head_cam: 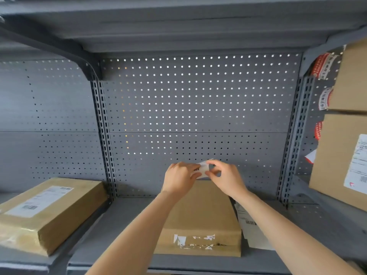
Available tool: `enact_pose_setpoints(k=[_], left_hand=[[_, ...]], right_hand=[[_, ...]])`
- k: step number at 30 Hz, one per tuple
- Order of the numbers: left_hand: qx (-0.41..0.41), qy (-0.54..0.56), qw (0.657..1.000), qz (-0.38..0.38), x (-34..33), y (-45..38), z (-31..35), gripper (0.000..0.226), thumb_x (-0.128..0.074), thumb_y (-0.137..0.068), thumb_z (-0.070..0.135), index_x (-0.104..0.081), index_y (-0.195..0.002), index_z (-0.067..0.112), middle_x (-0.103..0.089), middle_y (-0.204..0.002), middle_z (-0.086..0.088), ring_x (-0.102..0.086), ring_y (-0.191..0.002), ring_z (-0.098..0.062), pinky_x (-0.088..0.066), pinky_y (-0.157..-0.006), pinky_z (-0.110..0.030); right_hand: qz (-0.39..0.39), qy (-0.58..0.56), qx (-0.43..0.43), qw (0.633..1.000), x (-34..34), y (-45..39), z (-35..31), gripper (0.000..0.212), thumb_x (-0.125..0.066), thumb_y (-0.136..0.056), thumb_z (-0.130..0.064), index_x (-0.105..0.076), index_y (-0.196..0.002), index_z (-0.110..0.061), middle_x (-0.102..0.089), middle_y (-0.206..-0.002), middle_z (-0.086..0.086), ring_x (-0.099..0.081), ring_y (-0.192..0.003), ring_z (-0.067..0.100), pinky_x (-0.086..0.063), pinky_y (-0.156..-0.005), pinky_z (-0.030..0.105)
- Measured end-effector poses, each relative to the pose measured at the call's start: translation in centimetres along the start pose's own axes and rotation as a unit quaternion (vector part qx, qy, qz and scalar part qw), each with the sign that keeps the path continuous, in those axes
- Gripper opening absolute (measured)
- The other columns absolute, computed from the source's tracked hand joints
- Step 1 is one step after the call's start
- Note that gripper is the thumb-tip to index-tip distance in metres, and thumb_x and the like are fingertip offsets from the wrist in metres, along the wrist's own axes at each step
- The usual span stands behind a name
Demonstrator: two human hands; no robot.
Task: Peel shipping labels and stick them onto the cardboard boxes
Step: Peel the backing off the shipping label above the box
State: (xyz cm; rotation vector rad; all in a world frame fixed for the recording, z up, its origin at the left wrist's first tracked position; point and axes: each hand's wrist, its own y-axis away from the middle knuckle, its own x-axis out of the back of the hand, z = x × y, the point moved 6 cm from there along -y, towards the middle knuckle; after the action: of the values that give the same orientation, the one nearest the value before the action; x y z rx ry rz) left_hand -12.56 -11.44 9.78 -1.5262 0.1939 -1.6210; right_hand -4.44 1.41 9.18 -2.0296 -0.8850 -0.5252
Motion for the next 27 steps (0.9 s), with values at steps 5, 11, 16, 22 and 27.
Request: enact_pose_setpoints(k=[5,11,16,22,27], left_hand=[[0.027,-0.003,1.0,0.005,1.9,1.4,-2.9,0.028,-0.055,-0.093,0.037,-0.067,-0.116,0.026,-0.072,-0.103,0.002,-0.06,-0.096,-0.026,-0.035,-0.077,-0.028],[0.062,-0.011,0.998,0.001,2.9,3.1,-5.7,0.031,-0.054,-0.093,0.041,-0.064,-0.12,0.028,-0.071,-0.112,0.005,-0.059,-0.102,-0.023,-0.036,-0.079,-0.027],[0.096,0.001,0.995,0.002,3.0,4.0,-7.0,0.033,-0.053,-0.093,0.04,-0.062,-0.124,0.03,-0.07,-0.111,0.002,-0.06,-0.101,-0.023,-0.039,-0.08,-0.027],[0.153,0.062,0.986,0.009,1.0,4.8,-7.5,0.031,-0.052,-0.094,0.039,-0.063,-0.123,0.032,-0.072,-0.101,-0.002,-0.061,-0.096,-0.026,-0.038,-0.069,-0.027],[0.204,0.118,0.972,-0.013,-2.2,5.3,-7.2,0.033,-0.051,-0.093,0.042,-0.061,-0.124,0.035,-0.072,-0.104,0.002,-0.062,-0.098,-0.024,-0.05,-0.073,-0.031]], right_hand=[[-0.02,-0.019,0.014,1.0,-3.1,-0.5,-2.3,0.041,-0.067,-0.086,-0.028,-0.058,-0.126,-0.027,-0.074,-0.089,-0.005,-0.068,-0.086,0.015,-0.054,-0.079,0.035],[-0.034,-0.057,0.005,0.998,-5.5,-0.2,-4.4,0.058,-0.066,-0.087,-0.023,-0.041,-0.14,-0.023,-0.074,-0.091,-0.002,-0.062,-0.081,0.011,-0.043,-0.076,0.019],[-0.016,-0.095,-0.042,0.994,-5.8,0.4,-4.5,0.045,-0.064,-0.089,-0.029,-0.047,-0.129,-0.02,-0.073,-0.091,0.001,-0.056,-0.071,0.004,-0.037,-0.062,0.001],[-0.009,-0.129,-0.115,0.985,-5.9,1.8,-2.4,0.019,-0.054,-0.094,-0.026,-0.066,-0.104,-0.015,-0.073,-0.095,0.0,-0.062,-0.083,0.011,-0.038,-0.055,0.004],[-0.022,-0.165,-0.139,0.976,-6.5,3.4,-0.8,0.015,-0.058,-0.092,-0.023,-0.071,-0.096,-0.017,-0.074,-0.084,-0.006,-0.066,-0.085,0.006,-0.041,-0.059,0.004]])
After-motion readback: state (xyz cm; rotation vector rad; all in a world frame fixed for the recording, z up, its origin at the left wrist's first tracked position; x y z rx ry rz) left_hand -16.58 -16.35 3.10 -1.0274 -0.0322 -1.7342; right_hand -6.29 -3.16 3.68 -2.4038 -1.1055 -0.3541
